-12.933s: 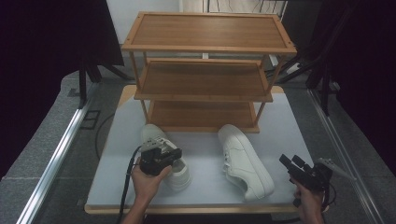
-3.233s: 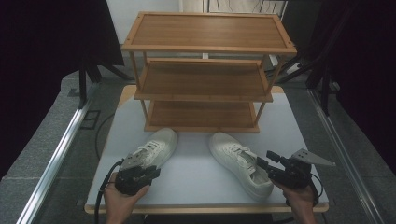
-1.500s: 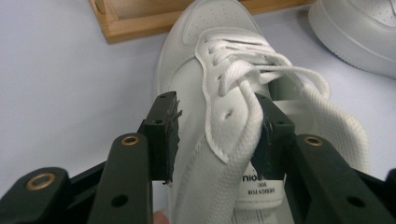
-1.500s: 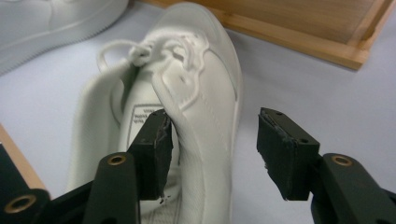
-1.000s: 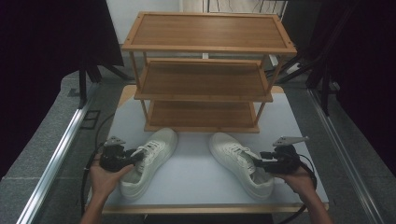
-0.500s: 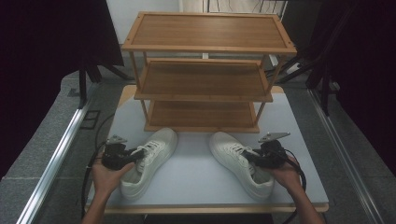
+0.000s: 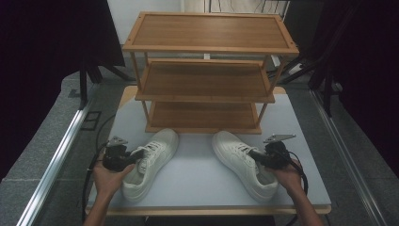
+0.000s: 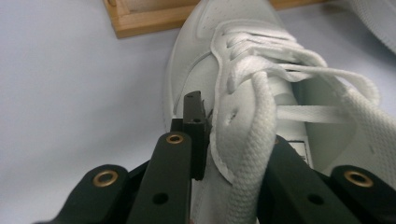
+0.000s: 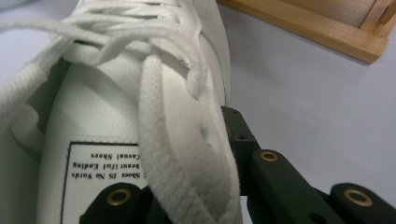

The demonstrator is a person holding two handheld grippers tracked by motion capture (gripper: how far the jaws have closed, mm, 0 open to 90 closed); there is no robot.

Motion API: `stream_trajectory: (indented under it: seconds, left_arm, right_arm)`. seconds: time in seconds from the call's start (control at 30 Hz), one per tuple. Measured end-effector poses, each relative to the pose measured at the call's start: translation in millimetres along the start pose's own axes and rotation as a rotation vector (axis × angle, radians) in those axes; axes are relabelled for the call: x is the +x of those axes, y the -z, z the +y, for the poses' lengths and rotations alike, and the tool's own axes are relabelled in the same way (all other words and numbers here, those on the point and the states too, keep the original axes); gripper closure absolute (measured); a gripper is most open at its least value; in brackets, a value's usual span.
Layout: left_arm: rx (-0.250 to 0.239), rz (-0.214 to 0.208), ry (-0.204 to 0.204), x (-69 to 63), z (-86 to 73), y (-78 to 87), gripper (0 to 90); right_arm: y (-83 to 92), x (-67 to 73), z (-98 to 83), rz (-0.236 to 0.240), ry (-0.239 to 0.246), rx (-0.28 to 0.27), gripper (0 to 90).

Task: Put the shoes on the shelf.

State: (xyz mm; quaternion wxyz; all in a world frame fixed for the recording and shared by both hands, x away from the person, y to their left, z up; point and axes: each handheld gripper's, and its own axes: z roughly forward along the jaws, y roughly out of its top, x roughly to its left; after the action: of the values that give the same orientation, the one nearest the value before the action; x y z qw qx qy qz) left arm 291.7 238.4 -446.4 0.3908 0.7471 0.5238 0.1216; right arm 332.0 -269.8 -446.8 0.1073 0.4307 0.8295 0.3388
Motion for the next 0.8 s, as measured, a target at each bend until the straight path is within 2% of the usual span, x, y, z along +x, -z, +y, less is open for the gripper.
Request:
stream_trajectory:
  seconds: [0.03,0.1,0.27,0.3,0.33,0.37,0.47,0.5,0.53,0.57,0.67,0.77,0.8]
  left_arm:
    - [0.000,0.000,0.000,0.0,0.0,0.0,81.8]
    - [-0.026,-0.034,0.022,-0.1,0.3,2.9,81.8]
    - [-0.118,-0.166,0.123,1.8,-1.3,12.0,81.7]
    - [-0.135,-0.193,0.144,1.1,-1.6,13.8,81.7]
    - [-0.166,-0.239,0.166,-0.4,-1.4,16.4,81.6]
    - [-0.166,-0.239,0.166,-0.4,-1.4,16.4,81.5]
    - [-0.200,-0.311,0.201,-2.7,-0.5,19.0,81.5]
    - [-0.210,-0.323,0.210,-3.4,-0.3,19.1,81.4]
    - [-0.228,-0.346,0.228,-5.4,0.5,19.6,81.4]
    - [-0.228,-0.346,0.228,-5.4,0.5,19.6,81.4]
    - [-0.263,-0.366,0.242,-11.3,3.9,21.3,81.4]
    - [-0.281,-0.371,0.246,-14.8,6.7,23.1,81.3]
    - [-0.288,-0.371,0.246,-16.7,8.4,24.1,81.3]
  right_arm:
    - [1.5,-0.3,-0.9,0.007,-0.006,-0.011,85.6]
    - [3.3,-0.8,-2.1,0.012,-0.015,-0.023,85.6]
    - [14.6,-5.5,-10.0,0.042,-0.091,-0.107,85.6]
    - [17.1,-6.6,-11.8,0.054,-0.113,-0.123,85.5]
    - [21.7,-7.8,-14.8,0.077,-0.151,-0.151,85.5]
    - [21.7,-7.8,-14.8,0.077,-0.151,-0.151,85.5]
    - [27.3,-8.6,-18.3,0.108,-0.195,-0.184,85.5]
    - [29.4,-8.9,-19.5,0.118,-0.208,-0.195,85.5]
    - [31.9,-9.4,-21.1,0.130,-0.235,-0.218,85.5]
    - [31.9,-9.4,-21.1,0.130,-0.235,-0.218,85.5]
    - [36.8,-10.5,-22.9,0.153,-0.291,-0.266,85.5]
    - [39.0,-10.7,-22.8,0.159,-0.312,-0.287,85.5]
    - [42.1,-9.8,-21.8,0.161,-0.336,-0.303,85.5]
